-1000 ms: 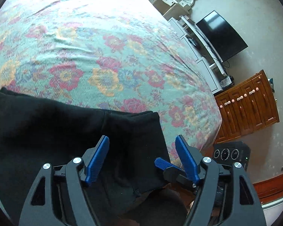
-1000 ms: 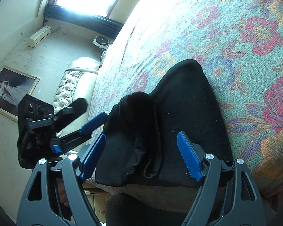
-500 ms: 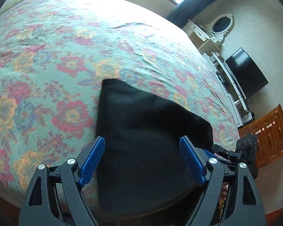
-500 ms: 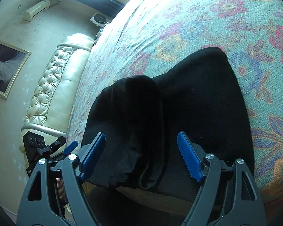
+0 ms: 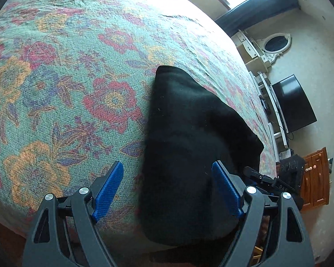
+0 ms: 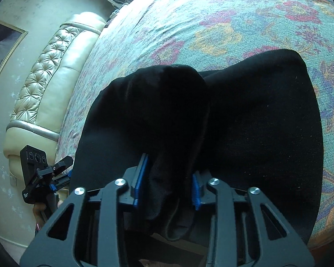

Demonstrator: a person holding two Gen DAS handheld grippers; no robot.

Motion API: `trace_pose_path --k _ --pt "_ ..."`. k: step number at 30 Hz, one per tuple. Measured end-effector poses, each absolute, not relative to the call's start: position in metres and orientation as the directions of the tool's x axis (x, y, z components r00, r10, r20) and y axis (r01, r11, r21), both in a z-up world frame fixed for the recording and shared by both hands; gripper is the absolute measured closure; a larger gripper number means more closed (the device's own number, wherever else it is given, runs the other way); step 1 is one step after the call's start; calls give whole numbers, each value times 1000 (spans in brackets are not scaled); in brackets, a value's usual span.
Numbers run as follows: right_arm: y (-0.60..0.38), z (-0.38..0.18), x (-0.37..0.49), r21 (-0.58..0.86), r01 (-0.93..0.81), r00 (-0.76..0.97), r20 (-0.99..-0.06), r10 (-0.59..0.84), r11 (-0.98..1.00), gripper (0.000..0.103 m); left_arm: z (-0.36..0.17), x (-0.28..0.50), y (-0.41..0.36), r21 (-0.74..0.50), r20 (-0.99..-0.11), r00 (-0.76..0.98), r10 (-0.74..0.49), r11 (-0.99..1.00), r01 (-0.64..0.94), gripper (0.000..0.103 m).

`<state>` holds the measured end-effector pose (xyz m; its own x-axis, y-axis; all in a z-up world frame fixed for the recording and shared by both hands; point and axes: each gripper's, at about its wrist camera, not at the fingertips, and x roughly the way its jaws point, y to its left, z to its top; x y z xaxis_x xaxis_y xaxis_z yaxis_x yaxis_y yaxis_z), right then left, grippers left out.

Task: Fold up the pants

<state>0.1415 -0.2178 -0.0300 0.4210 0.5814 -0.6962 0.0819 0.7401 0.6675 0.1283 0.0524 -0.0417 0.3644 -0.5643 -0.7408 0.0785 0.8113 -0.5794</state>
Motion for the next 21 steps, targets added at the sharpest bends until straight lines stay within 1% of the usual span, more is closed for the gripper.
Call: trace_pose_path --k 2,4,11,16,21 --pt "-219 -30 141 703 75 424 -665 615 707 88 -44 129 52 -585 -739 362 -569 807 74 23" --pt "-217 -22 141 711 50 437 -646 625 701 90 -46 129 53 -590 -738 361 -570 805 64 23" --pt "-235 15 137 764 -9 505 -553 662 645 92 -53 131 63 -629 -721 356 -595 777 24 23" --pt "-262 28 132 749 -2 523 -563 639 662 92 -49 131 60 -628 -717 354 -601 777 48 23" --pt "-286 15 126 739 50 521 -593 614 672 93 -51 131 52 -633 -713 339 -614 771 65 23"
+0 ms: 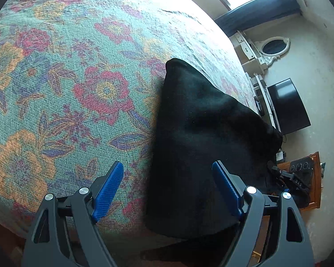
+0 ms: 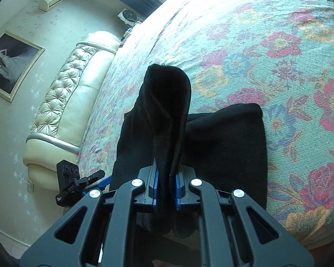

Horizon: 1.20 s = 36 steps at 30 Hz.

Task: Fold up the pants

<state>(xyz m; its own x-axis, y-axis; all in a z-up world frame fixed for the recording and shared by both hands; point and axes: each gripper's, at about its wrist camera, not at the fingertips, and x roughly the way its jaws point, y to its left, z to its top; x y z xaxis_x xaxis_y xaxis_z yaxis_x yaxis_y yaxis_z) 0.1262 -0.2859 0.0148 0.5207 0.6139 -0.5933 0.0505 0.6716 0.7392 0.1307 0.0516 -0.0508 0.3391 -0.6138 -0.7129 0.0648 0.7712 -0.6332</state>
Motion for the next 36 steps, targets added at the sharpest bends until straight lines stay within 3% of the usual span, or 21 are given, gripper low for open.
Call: trace_pose_path --k 24,27,29,32,36 --pt "-329 -35 111 781 168 506 -592 627 601 95 -64 127 4 -623 -734 240 -635 771 132 23" --pt "-334 -36 105 787 175 480 -593 646 592 83 -65 129 0 -623 -735 236 -636 770 136 23" --pt "-335 -38 100 824 175 463 -552 694 538 49 -66 130 -2 -621 -736 236 -634 772 138 23" --pt "-332 -38 93 856 161 437 -508 743 491 32 -66 130 -5 -624 -734 234 -637 769 137 23" --pt "-325 -38 85 863 137 405 -496 768 486 33 -66 128 -6 -624 -734 236 -637 769 137 23"
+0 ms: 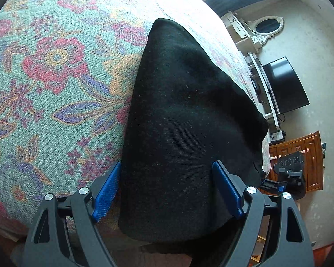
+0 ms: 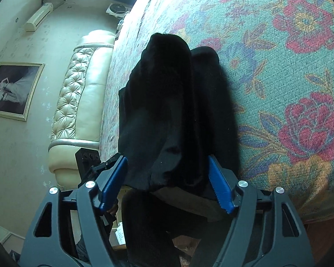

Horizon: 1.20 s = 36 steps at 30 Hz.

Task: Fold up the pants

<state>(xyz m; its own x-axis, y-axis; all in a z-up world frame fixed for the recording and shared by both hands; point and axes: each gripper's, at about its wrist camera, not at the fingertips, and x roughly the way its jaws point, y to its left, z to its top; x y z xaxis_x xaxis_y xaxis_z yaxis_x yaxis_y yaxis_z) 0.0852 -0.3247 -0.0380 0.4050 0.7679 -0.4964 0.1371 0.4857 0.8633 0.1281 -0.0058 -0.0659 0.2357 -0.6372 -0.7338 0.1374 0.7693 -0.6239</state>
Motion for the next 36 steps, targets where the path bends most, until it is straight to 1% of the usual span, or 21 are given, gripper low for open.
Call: trace_pose_path --k 1,2,6,13,15,16,18,19,20,22,24,26,27,30,33,36 --pt "-323 -37 84 852 128 397 -513 761 507 55 -66 128 -6 -624 -734 235 -637 769 137 23" --pt "-322 -37 83 837 127 386 -535 751 532 90 -66 128 -6 -624 -734 235 -637 769 137 22" --pt "-318 -38 77 796 87 349 -587 730 598 91 -66 126 -3 -625 -733 235 -638 769 136 23" --pt "-341 -62 73 864 140 374 -498 782 484 91 -65 128 -5 -652 -715 221 -663 747 133 22" --pt "-345 -61 73 871 143 379 -486 787 469 89 -67 130 1 -669 -703 226 -674 735 111 22" --pt "-347 -59 72 875 142 379 -480 791 463 83 -67 131 5 -677 -697 232 -679 729 99 22" --pt "-355 -53 70 879 127 386 -471 793 460 59 -66 134 13 -689 -686 246 -685 720 82 22" --pt "-359 -48 69 877 110 403 -470 785 469 29 -65 135 16 -693 -681 252 -688 716 82 22" --pt "-367 -41 69 861 97 435 -487 757 499 13 -64 138 18 -695 -676 256 -691 713 87 22" --pt "-378 -32 73 845 73 494 -492 717 529 13 -60 146 18 -691 -673 262 -692 714 109 22" --pt "-387 -33 82 864 73 530 -457 714 499 13 -57 157 17 -683 -672 268 -690 718 136 22" --pt "-392 -37 94 869 76 555 -445 703 490 13 -59 172 12 -704 -656 246 -714 696 143 22" --pt "-392 -40 103 871 70 551 -440 709 486 13 -61 180 10 -716 -647 236 -726 684 142 22" --pt "-388 -54 126 859 83 524 -468 711 505 13 -63 204 -1 -727 -636 219 -740 670 152 22" --pt "-385 -67 145 878 93 523 -444 727 470 13 -67 228 -9 -739 -626 211 -751 658 147 22" --pt "-383 -69 161 908 60 542 -379 750 415 13 -72 247 -15 -770 -600 202 -774 627 120 22"
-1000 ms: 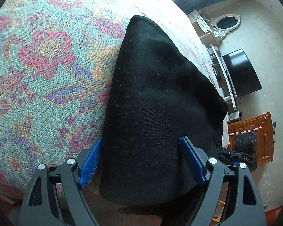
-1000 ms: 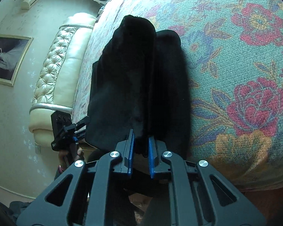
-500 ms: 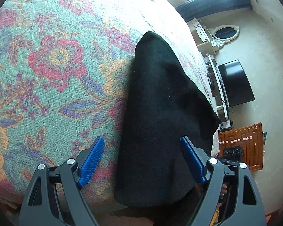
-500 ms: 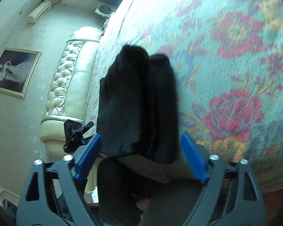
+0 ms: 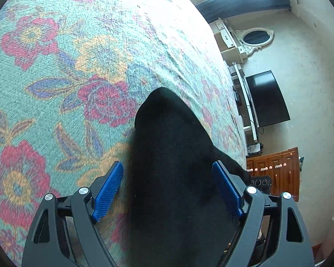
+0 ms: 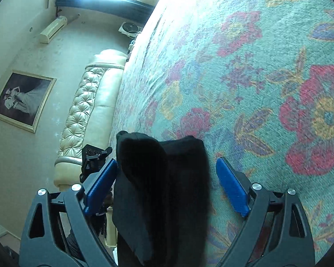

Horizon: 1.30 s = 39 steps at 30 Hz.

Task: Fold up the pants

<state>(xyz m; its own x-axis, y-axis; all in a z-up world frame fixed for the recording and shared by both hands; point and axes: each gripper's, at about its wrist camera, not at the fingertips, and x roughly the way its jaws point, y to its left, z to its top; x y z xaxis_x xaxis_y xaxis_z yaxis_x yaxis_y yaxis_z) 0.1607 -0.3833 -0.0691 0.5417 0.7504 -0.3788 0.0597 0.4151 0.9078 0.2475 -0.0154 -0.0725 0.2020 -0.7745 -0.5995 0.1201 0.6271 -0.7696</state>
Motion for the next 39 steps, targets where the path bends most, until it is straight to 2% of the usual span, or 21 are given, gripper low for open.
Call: trace_pose_path --k 4,7,9,11,13,14,16,18,20,30,39 --pt "-379 -76 183 929 52 549 -334 766 367 13 -81 262 -27 -772 -600 183 -779 624 123 22" --pt "-372 -75 192 919 27 521 -348 779 393 13 -80 264 -38 -750 -615 171 -770 638 176 22" --pt "-370 -74 192 905 24 509 -377 774 425 23 -80 263 -43 -741 -619 163 -768 640 202 22" --pt "-371 -79 191 890 57 510 -416 753 453 53 -81 263 -45 -737 -617 160 -770 637 224 22" --pt "-378 -87 184 896 71 515 -409 753 438 63 -80 263 -49 -733 -613 168 -772 635 245 22" --pt "-376 -87 185 895 72 516 -411 751 440 67 -79 264 -53 -721 -621 173 -765 644 258 28" --pt "-375 -87 184 888 68 520 -421 743 455 69 -80 264 -58 -677 -660 179 -729 681 277 50" --pt "-375 -86 184 883 62 522 -427 739 466 70 -82 264 -58 -680 -657 176 -733 677 281 61" --pt "-373 -86 184 881 58 524 -427 737 469 71 -82 264 -60 -675 -660 174 -731 679 290 67" --pt "-365 -80 178 877 57 558 -425 713 478 73 -70 253 -77 -594 -709 242 -663 746 301 70" --pt "-343 -58 202 861 10 560 -425 711 508 74 -52 259 -62 -584 -700 283 -656 753 301 78"
